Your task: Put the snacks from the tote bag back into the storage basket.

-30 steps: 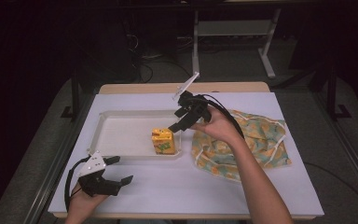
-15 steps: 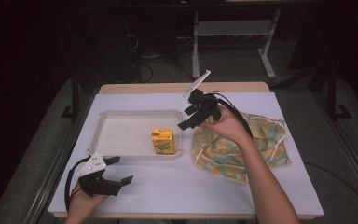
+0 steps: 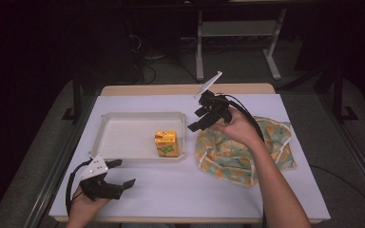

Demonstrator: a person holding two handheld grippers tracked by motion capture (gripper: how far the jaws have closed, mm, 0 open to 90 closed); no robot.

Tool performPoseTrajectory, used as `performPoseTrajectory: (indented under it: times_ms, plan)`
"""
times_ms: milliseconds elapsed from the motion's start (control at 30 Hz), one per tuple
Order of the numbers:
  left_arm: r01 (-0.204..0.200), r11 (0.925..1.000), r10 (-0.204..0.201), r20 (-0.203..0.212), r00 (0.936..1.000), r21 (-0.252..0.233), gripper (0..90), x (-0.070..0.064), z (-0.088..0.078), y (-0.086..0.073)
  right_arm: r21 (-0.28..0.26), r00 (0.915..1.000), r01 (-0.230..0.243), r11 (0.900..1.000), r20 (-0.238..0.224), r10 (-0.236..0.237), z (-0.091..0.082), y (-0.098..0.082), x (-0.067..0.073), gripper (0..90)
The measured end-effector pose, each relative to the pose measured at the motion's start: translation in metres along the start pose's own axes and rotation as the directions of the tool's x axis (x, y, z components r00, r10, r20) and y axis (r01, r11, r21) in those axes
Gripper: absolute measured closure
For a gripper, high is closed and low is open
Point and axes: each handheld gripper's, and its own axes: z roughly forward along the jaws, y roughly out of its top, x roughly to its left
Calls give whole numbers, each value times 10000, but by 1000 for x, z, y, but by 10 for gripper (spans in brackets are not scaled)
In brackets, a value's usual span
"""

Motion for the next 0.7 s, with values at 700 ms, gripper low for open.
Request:
performPoseTrajectory:
  times_ms: [700]
  plan:
    - [-49, 9999, 50, -29, 10000, 144, 137, 0, 0, 0, 287, 9983, -548, 9981, 200, 542, -11, -31, -7, 279]
